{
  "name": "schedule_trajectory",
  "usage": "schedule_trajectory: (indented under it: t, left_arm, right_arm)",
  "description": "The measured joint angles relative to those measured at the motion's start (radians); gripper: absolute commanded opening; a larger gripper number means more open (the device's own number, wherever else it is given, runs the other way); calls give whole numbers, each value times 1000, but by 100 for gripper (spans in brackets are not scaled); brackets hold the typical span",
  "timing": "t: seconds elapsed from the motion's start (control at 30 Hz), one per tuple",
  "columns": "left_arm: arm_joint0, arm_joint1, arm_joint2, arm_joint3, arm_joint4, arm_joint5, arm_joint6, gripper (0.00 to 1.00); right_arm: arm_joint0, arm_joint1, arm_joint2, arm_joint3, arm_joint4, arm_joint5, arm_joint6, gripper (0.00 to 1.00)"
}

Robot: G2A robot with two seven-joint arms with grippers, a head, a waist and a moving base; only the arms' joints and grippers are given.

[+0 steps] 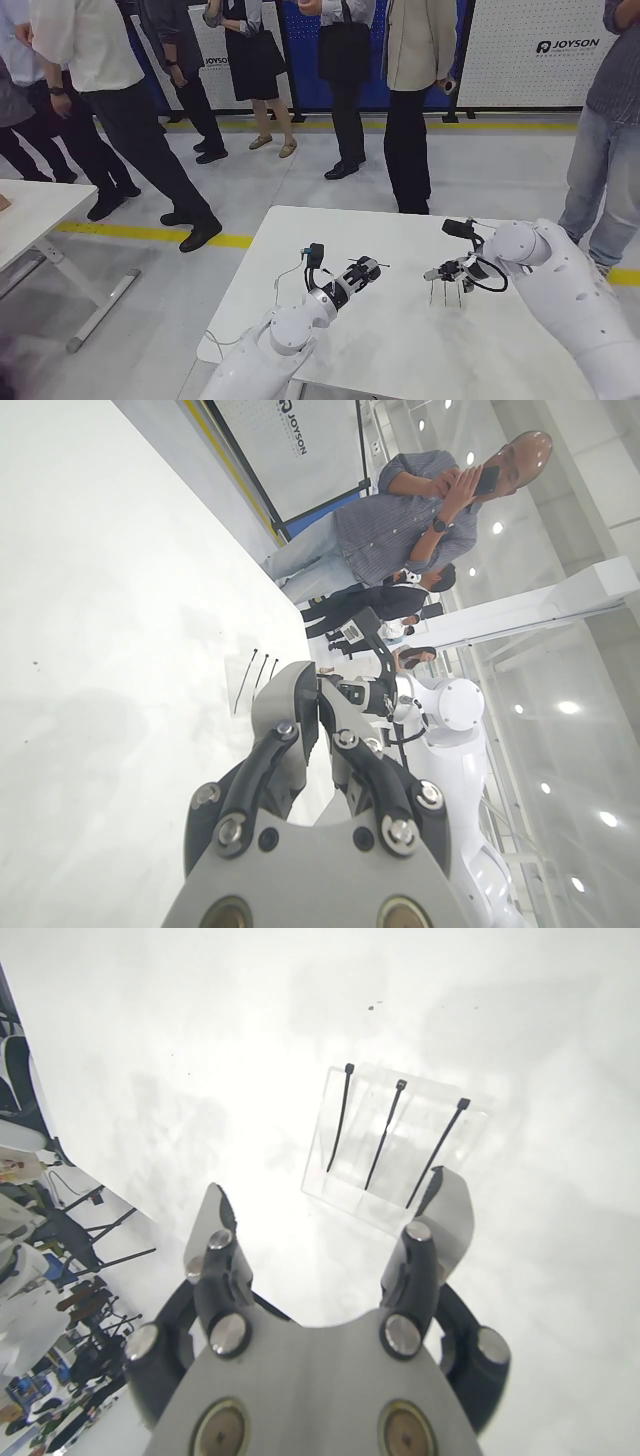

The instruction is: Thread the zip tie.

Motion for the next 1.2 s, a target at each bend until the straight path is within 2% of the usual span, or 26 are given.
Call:
schedule_trajectory:
  t: [0.07, 0.2, 0.33, 0.6, 0.87, 1.2]
  left_arm:
    - [0, 0, 0, 0, 0, 0, 0, 0]
    - [0, 0, 0, 0, 0, 0, 0, 0]
    - [0, 0, 0, 0, 0, 0, 0, 0]
    - [0, 0, 0, 0, 0, 0, 0, 0]
    - [0, 0, 0, 0, 0, 0, 0, 0]
    - [0, 0, 0, 0, 0, 0, 0, 0]
  right_arm:
    - [6, -4, -3, 13, 1, 3, -2, 30]
    - [21, -13, -15, 49, -4, 25, 5, 31]
    - [35, -26, -37, 82, -17, 46, 13, 25]
    - [65, -65, -91, 141, -52, 106, 0, 27]
    - [94, -103, -126, 217, -54, 101, -7, 28]
    - [129, -158, -161, 321, -49, 75, -31, 24]
